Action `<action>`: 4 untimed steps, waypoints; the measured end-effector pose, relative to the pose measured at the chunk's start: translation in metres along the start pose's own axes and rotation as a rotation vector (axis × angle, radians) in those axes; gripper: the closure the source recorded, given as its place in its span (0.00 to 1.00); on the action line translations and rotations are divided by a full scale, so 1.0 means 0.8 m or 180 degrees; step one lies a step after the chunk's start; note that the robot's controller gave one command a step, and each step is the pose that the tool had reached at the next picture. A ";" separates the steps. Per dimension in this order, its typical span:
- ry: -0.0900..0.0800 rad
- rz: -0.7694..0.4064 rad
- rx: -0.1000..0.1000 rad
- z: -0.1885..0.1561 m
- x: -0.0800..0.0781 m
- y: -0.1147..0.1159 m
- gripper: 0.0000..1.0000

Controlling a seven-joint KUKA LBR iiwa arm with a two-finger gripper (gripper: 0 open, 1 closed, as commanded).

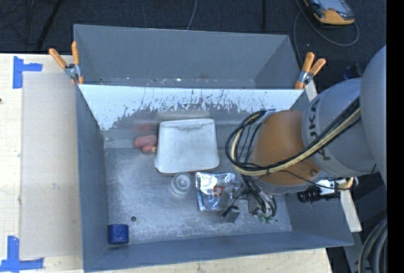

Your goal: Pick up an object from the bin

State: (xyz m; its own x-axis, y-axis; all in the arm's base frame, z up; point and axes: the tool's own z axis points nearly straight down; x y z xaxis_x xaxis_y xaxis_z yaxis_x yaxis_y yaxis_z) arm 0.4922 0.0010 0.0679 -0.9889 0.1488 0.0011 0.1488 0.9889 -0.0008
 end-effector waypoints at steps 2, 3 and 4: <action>-0.0011 -0.0039 -0.0006 -0.100 -0.002 0.001 1.00; -0.0014 -0.0061 -0.0006 -0.148 -0.003 0.001 1.00; -0.0007 -0.0076 -0.0003 -0.155 -0.004 0.001 1.00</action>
Offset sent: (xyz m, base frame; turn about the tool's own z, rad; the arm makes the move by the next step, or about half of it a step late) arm -0.0001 0.0001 0.0396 0.0000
